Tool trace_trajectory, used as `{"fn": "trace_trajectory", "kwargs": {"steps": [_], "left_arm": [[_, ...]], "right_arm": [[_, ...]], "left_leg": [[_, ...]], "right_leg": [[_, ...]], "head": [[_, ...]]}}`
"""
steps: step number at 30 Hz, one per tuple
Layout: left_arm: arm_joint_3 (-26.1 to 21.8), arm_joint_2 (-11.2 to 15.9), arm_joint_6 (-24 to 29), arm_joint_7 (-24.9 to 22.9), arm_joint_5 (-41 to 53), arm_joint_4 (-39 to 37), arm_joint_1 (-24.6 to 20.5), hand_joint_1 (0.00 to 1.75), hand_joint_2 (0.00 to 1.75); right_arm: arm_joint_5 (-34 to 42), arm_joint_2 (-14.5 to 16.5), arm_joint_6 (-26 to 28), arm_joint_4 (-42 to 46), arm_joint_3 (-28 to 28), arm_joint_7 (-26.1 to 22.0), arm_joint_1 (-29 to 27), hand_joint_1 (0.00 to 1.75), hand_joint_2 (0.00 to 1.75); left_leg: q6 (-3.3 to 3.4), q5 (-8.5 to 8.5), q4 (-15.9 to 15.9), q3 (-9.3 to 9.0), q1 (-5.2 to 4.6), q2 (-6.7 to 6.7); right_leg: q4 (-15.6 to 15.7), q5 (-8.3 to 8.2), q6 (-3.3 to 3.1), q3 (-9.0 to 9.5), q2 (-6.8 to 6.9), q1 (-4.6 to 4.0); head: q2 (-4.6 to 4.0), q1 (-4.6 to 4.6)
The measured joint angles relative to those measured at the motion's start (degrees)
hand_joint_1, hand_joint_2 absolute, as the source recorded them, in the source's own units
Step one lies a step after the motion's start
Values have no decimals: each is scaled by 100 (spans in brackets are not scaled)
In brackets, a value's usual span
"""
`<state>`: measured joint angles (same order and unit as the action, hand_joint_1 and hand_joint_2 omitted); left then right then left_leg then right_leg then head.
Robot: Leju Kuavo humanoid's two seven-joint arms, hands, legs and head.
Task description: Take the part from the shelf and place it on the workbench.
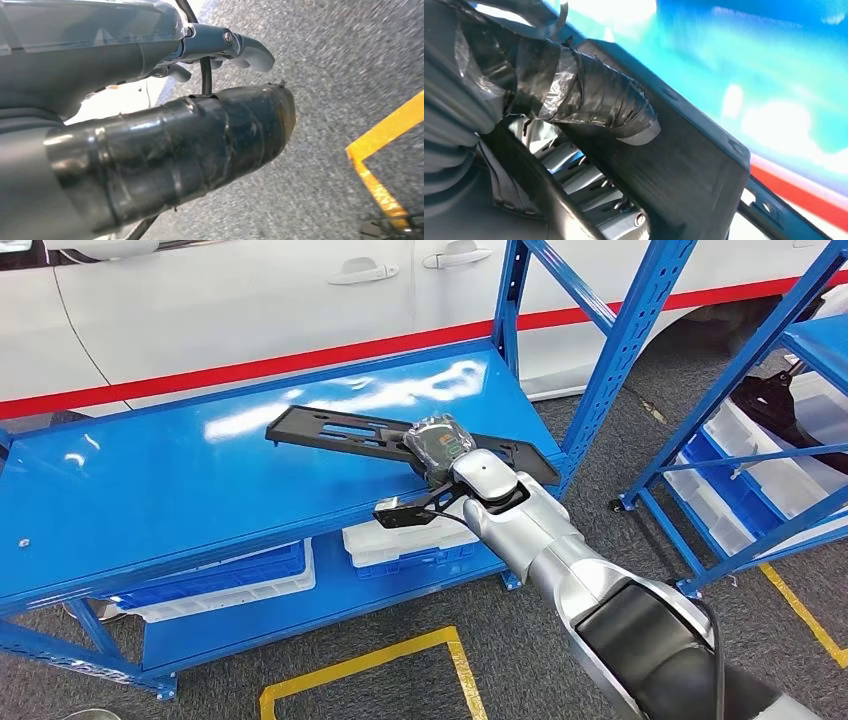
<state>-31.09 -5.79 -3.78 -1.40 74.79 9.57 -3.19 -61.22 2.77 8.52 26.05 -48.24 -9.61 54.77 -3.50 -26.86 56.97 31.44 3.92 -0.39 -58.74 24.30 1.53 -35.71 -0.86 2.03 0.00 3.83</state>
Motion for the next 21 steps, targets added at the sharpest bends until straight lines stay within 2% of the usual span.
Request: {"fn": "trace_trajectory", "kwargs": {"steps": [3,9,12,15,19,21], "left_arm": [[-42,0,19,89,-1,0,10,0,175],[-107,0,13,545,-55,0,30,0,175],[-125,0,38,1230,-62,1,56,0,175],[-123,11,-160,1880,-63,0,77,0,175],[-123,24,-302,2010,-80,0,89,0,175],[-123,30,-321,2019,-87,0,90,0,87]], "right_arm": [[-29,-179,-143,887,0,8,11,175,175],[-269,-657,-245,2640,-9,-11,-101,175,175],[-296,-1003,-446,3654,-51,-3,-210,175,175],[-213,-1349,-575,4538,-89,-52,-360,175,175],[-185,-1598,-611,5177,-98,-94,-477,175,175],[-182,-1659,-617,5334,-98,-100,-507,175,175]], "left_leg": [[0,1,1,11,0,0],[1,0,5,24,-1,-1],[6,-5,6,26,-1,-1],[10,-8,6,29,-1,-1],[11,-9,6,27,-1,5],[11,-9,6,27,-1,3]], "right_leg": [[0,0,0,-12,0,0],[2,0,1,-21,3,1],[5,0,1,-23,4,1],[7,1,1,-22,6,1],[8,1,1,-22,1,1],[8,0,1,-21,2,1]], "head": [[0,0],[0,1],[0,1],[0,1],[0,-1],[0,-1]]}}
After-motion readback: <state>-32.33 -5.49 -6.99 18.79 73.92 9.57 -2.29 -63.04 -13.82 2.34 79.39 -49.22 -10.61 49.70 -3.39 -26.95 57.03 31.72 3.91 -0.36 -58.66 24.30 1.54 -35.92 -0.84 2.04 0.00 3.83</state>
